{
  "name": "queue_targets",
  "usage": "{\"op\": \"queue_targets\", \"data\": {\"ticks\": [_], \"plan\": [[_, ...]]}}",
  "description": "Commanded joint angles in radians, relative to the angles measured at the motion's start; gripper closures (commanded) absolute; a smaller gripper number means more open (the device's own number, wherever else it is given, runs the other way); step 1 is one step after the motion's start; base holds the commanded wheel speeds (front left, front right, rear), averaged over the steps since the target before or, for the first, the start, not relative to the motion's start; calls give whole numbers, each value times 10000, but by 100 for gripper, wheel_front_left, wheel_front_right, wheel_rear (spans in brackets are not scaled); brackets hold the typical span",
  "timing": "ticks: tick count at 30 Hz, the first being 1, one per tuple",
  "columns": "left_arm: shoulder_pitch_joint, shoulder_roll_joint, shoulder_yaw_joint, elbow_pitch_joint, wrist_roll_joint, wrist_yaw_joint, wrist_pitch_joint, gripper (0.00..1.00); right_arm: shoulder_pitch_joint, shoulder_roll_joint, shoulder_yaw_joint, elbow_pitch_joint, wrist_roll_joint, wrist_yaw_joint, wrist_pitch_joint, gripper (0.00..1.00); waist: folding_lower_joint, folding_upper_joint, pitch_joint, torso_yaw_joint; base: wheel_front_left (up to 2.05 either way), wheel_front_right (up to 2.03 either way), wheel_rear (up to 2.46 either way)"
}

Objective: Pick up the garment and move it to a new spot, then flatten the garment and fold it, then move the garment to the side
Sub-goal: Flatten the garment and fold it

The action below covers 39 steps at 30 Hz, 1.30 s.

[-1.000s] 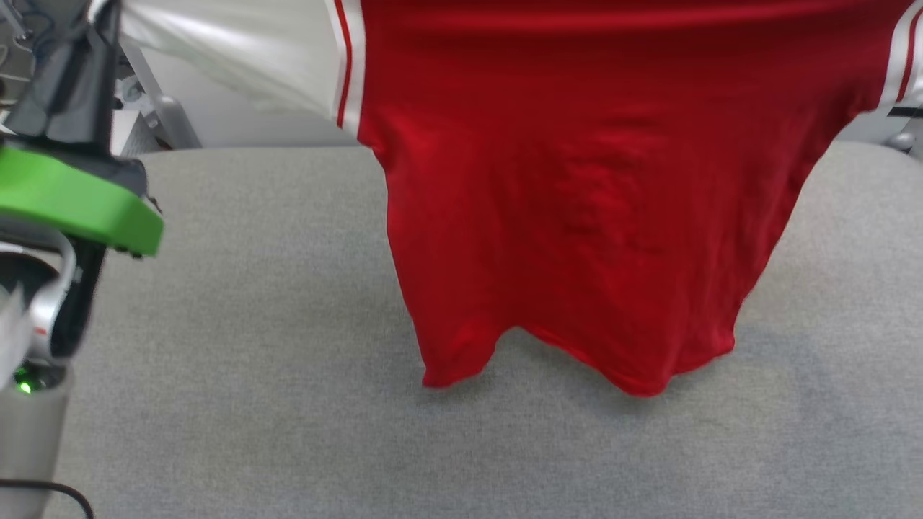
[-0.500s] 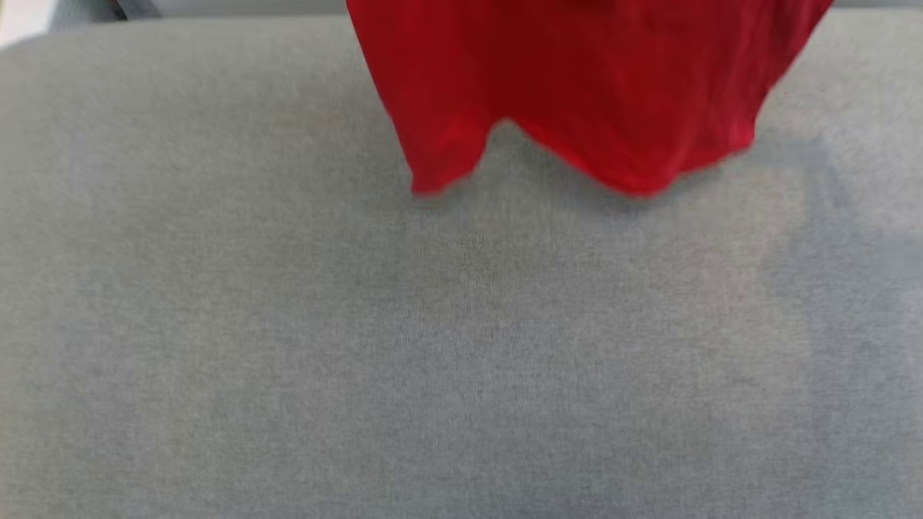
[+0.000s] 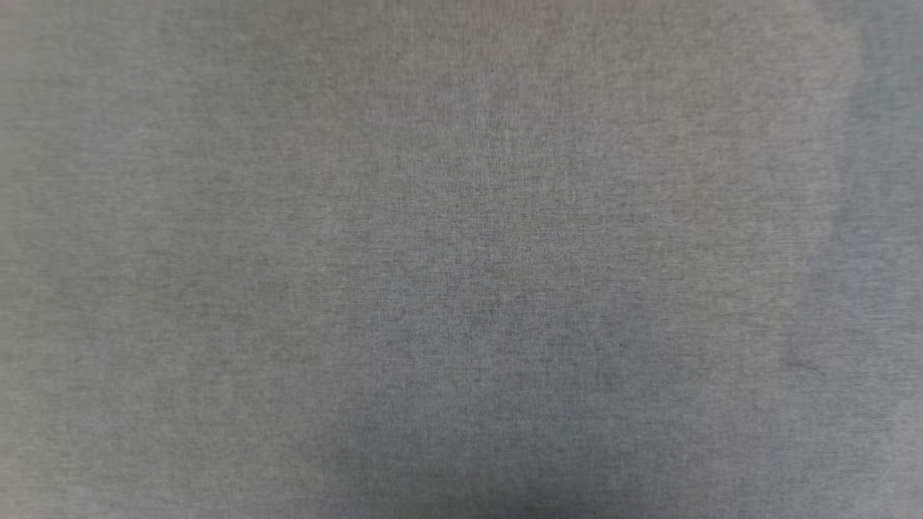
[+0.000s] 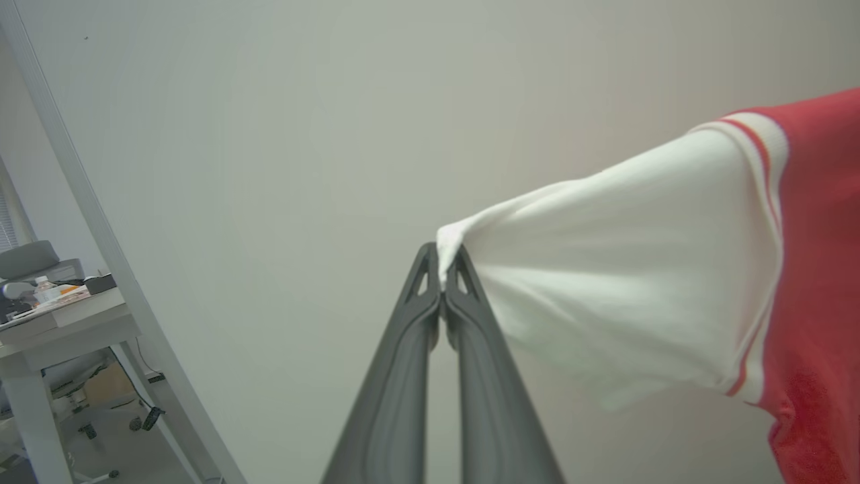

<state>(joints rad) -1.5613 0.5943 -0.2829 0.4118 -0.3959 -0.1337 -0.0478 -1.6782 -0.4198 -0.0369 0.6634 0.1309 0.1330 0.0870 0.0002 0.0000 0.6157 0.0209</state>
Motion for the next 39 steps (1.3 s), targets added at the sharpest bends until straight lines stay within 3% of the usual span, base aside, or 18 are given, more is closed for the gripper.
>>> {"op": "queue_targets", "data": {"ticks": [1, 10, 20, 29, 39], "plan": [[-409, -35, 75, 352, 6, 44, -240, 100, -260, -20, -147, 229, -231, -23, -234, 100, -2, 0, 831, -33, 0, 0, 0], [-1172, -590, -775, 2407, -268, 34, -1852, 100, -740, 617, -611, 1547, -1105, -23, -1829, 100, -2, 0, 1201, 159, 0, 0, 0], [1048, -1103, -1519, 2458, -1345, 32, -2133, 100, 987, 595, 84, 2660, -468, -23, -2661, 100, -2, 0, 662, 386, 0, 0, 0], [4713, -1642, -1669, 1928, -1892, 32, -2137, 100, 4240, 189, 1027, 2679, 1121, -23, -3091, 100, -2, 0, -974, 456, 0, 0, 0], [8490, -1765, -2713, 1844, -2812, 31, -2126, 100, 8700, -521, 2232, 1396, 3193, -23, -2910, 100, -2, 0, -2784, 531, 0, 0, 0]]}}
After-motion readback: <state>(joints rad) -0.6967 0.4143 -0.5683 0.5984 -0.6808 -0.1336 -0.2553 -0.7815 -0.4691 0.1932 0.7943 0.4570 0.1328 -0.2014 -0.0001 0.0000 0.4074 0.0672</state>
